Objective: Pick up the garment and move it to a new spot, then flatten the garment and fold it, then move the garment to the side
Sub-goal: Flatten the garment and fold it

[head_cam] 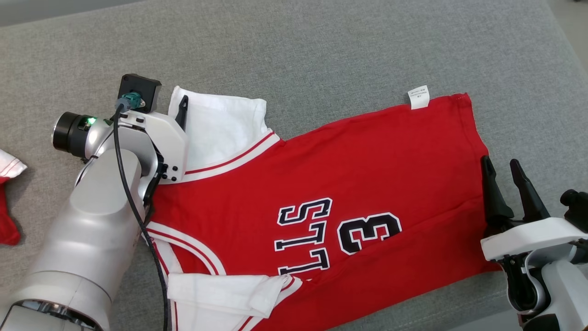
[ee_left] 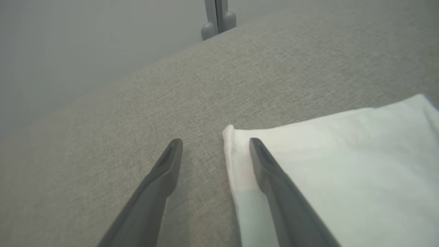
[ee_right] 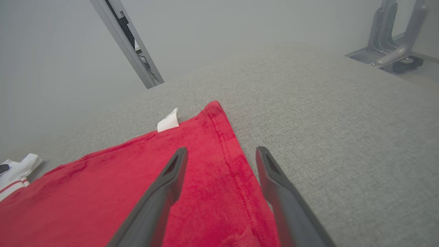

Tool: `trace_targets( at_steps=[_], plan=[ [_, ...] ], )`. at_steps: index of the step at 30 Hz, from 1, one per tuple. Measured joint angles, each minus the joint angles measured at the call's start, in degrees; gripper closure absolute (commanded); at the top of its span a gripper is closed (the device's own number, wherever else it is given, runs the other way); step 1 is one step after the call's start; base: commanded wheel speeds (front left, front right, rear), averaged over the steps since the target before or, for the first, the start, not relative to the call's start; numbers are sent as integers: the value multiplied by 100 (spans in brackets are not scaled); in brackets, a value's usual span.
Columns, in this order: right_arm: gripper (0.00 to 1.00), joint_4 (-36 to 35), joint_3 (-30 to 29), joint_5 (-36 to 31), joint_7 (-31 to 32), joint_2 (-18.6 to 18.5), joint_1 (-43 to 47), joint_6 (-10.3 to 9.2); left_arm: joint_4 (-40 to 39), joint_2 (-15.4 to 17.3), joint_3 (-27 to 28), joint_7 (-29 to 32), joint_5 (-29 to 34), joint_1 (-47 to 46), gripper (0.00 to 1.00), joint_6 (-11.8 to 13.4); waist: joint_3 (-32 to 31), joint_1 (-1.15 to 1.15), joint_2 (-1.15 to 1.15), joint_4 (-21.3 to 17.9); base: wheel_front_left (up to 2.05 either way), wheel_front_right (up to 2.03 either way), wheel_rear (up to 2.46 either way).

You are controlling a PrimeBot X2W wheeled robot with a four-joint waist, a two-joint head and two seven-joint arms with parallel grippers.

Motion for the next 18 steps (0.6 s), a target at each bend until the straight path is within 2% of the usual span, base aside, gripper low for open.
trace_targets(
  at_steps=[8,9,10,11,18],
  plan=[
    [0,-10,-2,8,0,-12,-65,0,433,-66,-66,-145,-18,-230,0,-115,91,0,0,-56,0,0,0],
    [0,-9,-3,8,0,-11,-73,0,465,-77,-87,-145,-18,-252,58,-167,98,0,0,-59,0,0,0],
    [0,-9,-8,5,0,-10,-80,0,494,-88,-110,-147,-16,-278,96,-194,103,0,0,-59,0,0,0],
    [0,-5,-13,2,0,-8,-81,0,519,-98,-134,-168,-14,-296,100,-222,105,0,0,-57,0,0,0],
    [0,60,-151,-67,0,-49,-94,0,608,-236,-202,-478,-25,-298,100,-310,42,0,0,54,0,0,0]
  ],
)
